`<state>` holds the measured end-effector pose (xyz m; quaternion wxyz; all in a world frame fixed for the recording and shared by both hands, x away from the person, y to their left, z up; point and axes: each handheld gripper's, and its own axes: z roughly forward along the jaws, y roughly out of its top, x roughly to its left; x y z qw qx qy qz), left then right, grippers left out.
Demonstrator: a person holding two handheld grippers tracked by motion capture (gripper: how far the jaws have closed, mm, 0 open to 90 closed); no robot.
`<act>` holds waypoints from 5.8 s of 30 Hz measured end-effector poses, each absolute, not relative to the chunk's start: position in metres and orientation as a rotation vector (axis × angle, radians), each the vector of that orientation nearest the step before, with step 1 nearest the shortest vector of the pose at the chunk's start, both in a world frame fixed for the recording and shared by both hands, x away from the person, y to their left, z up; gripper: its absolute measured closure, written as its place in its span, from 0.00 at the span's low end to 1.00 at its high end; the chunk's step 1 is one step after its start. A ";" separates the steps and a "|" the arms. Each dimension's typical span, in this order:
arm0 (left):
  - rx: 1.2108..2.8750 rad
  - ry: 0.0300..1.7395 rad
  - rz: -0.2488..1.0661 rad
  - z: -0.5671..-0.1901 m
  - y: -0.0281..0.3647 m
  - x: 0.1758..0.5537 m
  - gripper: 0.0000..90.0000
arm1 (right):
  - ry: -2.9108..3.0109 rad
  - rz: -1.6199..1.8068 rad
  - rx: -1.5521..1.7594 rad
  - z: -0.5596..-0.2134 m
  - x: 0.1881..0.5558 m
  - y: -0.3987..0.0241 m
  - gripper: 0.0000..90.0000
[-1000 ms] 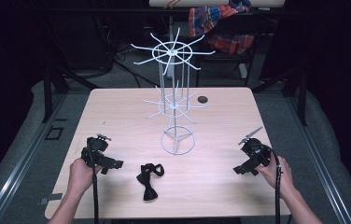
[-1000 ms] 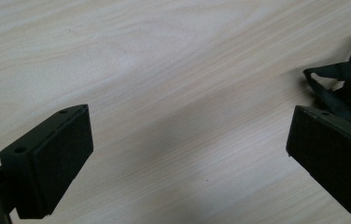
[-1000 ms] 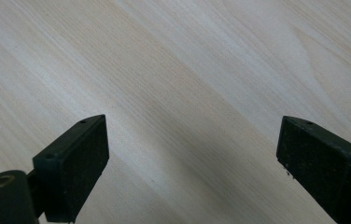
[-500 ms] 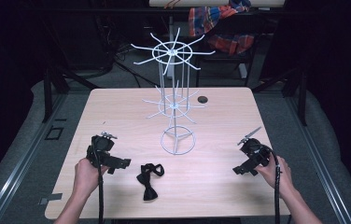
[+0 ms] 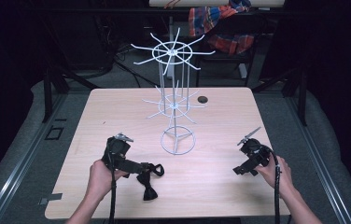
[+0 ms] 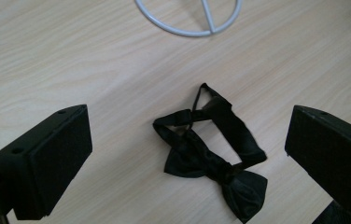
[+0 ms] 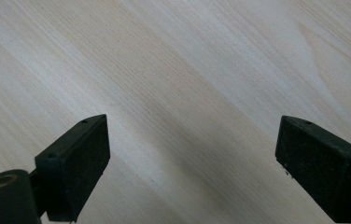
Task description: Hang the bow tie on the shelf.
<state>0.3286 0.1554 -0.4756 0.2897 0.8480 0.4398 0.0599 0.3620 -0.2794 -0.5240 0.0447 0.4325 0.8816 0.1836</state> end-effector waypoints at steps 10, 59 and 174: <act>2.303 1.130 0.053 -0.488 0.154 0.331 0.34 | 2.691 0.552 1.323 -0.524 0.362 -0.280 0.12; 2.448 1.129 0.114 -0.506 0.161 0.353 0.59 | 2.711 0.525 1.316 -0.526 0.363 -0.278 0.12; 2.079 1.196 0.443 -0.412 0.182 0.369 0.98 | 2.767 0.400 1.207 -0.518 0.362 -0.277 0.13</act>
